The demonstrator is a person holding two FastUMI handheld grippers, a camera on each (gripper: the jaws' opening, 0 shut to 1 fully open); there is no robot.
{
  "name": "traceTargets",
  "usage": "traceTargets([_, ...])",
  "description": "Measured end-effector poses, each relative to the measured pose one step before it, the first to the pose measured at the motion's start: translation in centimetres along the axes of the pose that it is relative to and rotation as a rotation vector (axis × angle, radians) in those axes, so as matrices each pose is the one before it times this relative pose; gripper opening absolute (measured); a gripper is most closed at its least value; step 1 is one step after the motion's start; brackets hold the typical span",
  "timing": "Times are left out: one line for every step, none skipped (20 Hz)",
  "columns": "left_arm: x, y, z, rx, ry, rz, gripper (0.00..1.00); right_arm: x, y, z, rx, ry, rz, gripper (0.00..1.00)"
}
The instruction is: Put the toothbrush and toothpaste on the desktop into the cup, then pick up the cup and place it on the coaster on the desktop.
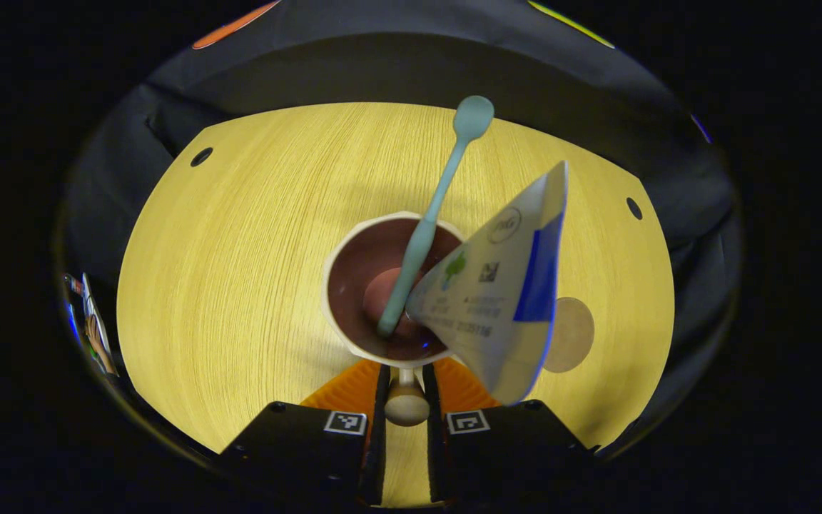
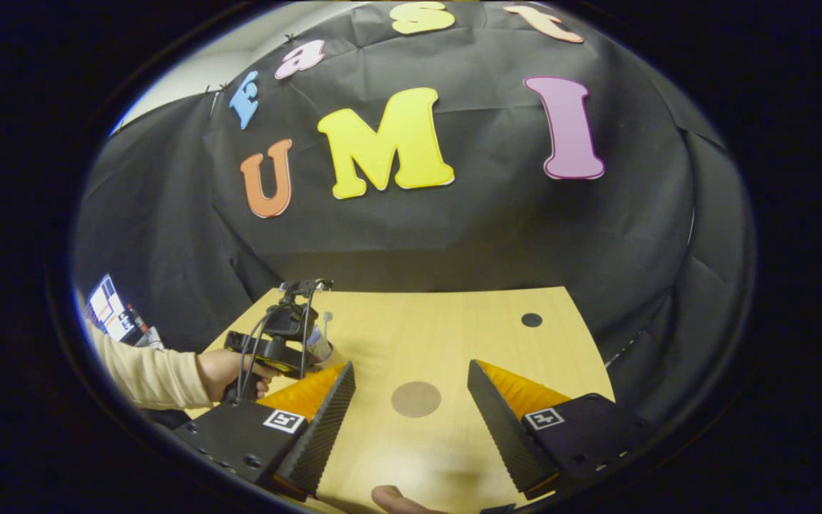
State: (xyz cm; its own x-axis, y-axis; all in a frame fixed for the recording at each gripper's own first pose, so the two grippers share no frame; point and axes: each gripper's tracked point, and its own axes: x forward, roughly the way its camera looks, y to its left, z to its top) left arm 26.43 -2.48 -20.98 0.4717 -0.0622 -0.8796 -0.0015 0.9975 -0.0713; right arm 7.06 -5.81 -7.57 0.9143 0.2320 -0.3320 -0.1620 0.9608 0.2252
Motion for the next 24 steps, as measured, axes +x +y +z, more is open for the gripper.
traceTargets([-0.504, -0.610, 1.190, 0.01854, -0.01086, -0.00635, 0.27, -0.070, -0.065, 0.011, 0.00014, -0.00104, -0.00001, 0.96])
traceTargets([-0.475, -0.863, 1.180, 0.02233, -0.00733, -0.01392, 0.31, -0.024, -0.091, 0.012, 0.00208, 0.00089, -0.00233, 0.96])
traceTargets([-0.379, -1.098, 1.186, 0.02122, -0.00638, -0.02417, 0.27, -0.029, -0.191, -0.022, 0.00667, 0.00110, -0.00347, 0.96])
traceTargets([-0.307, -1.204, 1.195, 0.02039, -0.00386, -0.02397, 0.27, 0.048, -0.215, -0.160, 0.01066, 0.00480, -0.00544, 0.96])
traceTargets([-0.196, -1.134, 1.220, 0.02118, -0.00204, -0.01688, 0.27, -0.084, -0.378, -0.197, 0.00964, 0.00482, -0.00949, 0.96])
traceTargets([-0.081, -1.061, 1.280, 0.02413, -0.00083, -0.01243, 0.31, 0.086, -0.614, -0.452, 0.00942, 0.00483, -0.00917, 0.96])
traceTargets([0.012, -0.977, 1.313, 0.02499, 0.00127, -0.01177, 0.31, -0.167, -0.386, -0.247, 0.00768, 0.00549, -0.00704, 0.96])
traceTargets([0.095, -0.903, 1.325, 0.02047, 0.00462, -0.01229, 0.27, -0.123, -0.412, -0.320, 0.00597, 0.00597, -0.01087, 0.96])
traceTargets([0.171, -0.778, 1.303, 0.01745, 0.00867, -0.00878, 0.31, -0.229, -0.563, -0.108, 0.00876, -0.00142, -0.01253, 0.96])
traceTargets([0.165, -0.634, 1.350, 0.01615, 0.00979, -0.00372, 0.27, -0.249, -0.347, 0.100, 0.01150, -0.00528, -0.00942, 0.96])
traceTargets([0.159, -0.534, 1.413, 0.01401, 0.00708, -0.00441, 0.27, -0.256, -0.371, -0.050, 0.00966, -0.00274, -0.00972, 0.96])
traceTargets([0.138, -0.475, 1.490, 0.01163, 0.00435, -0.00793, 0.27, -0.261, -0.357, -0.223, 0.00504, -0.00063, -0.00647, 0.96])
traceTargets([0.100, -0.381, 1.497, 0.00809, 0.00468, -0.00823, 0.27, -0.238, -0.345, -0.205, -0.00073, 0.00159, -0.00766, 0.95])
traceTargets([0.087, -0.247, 1.556, 0.00661, 0.00509, -0.00466, 0.27, -0.299, -0.572, -0.265, -0.00396, 0.00227, -0.01353, 0.96])
traceTargets([0.121, -0.042, 1.590, 0.00513, 0.00603, 0.00088, 0.31, -0.111, -0.411, -0.080, -0.00111, -0.00011, -0.00891, 0.96])
traceTargets([0.083, 0.087, 1.560, 0.00401, 0.01033, -0.00081, 0.27, -0.031, -0.307, 0.040, 0.00374, 0.00014, -0.01045, 0.96])
traceTargets([-0.007, 0.145, 1.531, -0.00154, 0.00823, -0.00564, 0.27, -0.126, -0.362, 0.043, 0.00828, 0.00066, -0.00762, 0.96])
traceTargets([-0.097, 0.115, 1.682, -0.00612, 0.00194, -0.00962, 0.27, -0.117, -0.300, -0.073, 0.00804, 0.00118, -0.00464, 0.96])
traceTargets([-0.390, 0.117, 2.028, -0.00864, -0.00576, -0.01169, 0.27, -0.020, -0.278, -0.039, 0.00525, -0.00028, -0.00838, 0.96])
traceTargets([-0.306, 0.075, 2.190, 0.00009, -0.01490, -0.00977, 0.29, -0.080, -0.231, -0.040, 0.00304, -0.00050, -0.00539, 0.96])
traceTargets([-0.499, -0.085, 2.164, -0.00373, -0.01783, -0.02126, 0.30, -0.063, -0.112, -0.061, 0.00206, 0.00113, -0.00404, 0.96])
traceTargets([-0.703, 0.127, 2.444, 0.00551, -0.02586, -0.01232, 0.36, -0.015, -0.102, -0.109, 0.00117, 0.00258, -0.00348, 0.95])
traceTargets([-0.685, 0.293, 2.394, 0.00467, -0.02201, -0.00742, 0.37, 0.064, 0.142, 0.051, 0.00199, 0.00236, 0.00023, 0.96])
traceTargets([-0.662, 0.428, 2.391, 0.00228, -0.01980, -0.00331, 0.41, -0.005, 0.086, -0.042, 0.00132, 0.00170, 0.00092, 0.95])
